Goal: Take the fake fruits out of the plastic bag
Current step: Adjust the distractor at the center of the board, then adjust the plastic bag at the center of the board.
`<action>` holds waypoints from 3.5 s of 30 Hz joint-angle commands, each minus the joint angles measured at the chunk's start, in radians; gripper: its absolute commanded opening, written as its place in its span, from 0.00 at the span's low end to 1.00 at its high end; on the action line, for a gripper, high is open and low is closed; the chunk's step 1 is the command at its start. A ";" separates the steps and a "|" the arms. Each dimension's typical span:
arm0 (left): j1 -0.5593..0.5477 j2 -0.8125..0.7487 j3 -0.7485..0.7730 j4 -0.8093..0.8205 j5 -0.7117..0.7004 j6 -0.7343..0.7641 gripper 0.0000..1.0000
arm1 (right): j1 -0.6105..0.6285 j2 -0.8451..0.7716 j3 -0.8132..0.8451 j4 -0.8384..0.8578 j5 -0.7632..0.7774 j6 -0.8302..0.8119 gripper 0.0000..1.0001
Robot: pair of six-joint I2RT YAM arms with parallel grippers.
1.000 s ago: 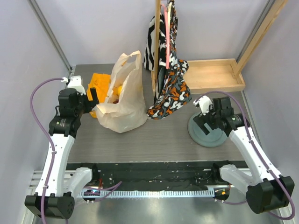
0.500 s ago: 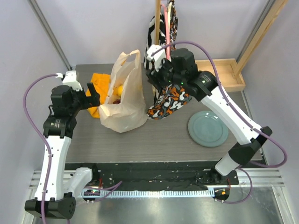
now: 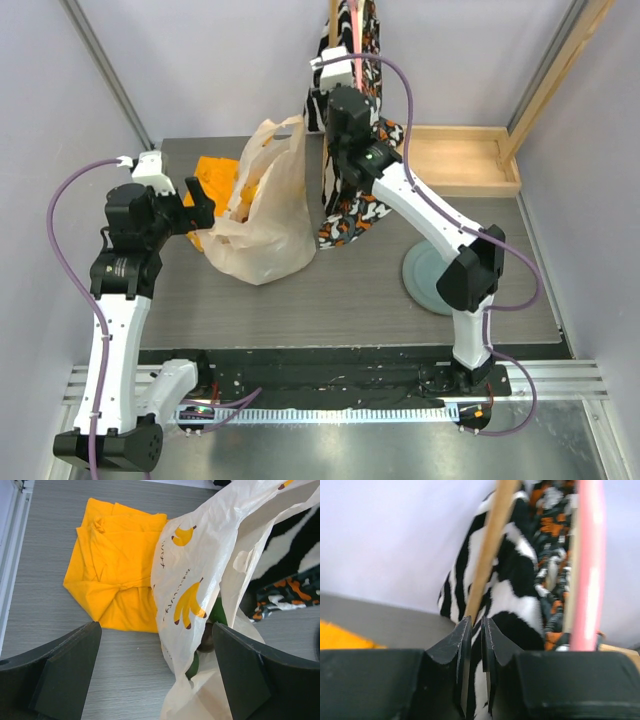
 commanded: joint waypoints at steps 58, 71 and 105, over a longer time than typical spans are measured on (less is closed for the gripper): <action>0.181 -0.023 0.242 -0.528 0.308 -0.286 1.00 | 0.123 -0.016 0.023 -0.097 -0.546 -0.210 0.90; 0.232 0.071 -0.007 -0.352 0.648 -0.470 0.74 | 0.137 -0.013 0.026 0.076 -0.400 -0.468 0.91; 0.249 0.075 0.090 -0.406 0.562 -0.265 0.00 | 0.068 0.229 0.285 -0.096 -0.368 -0.686 0.82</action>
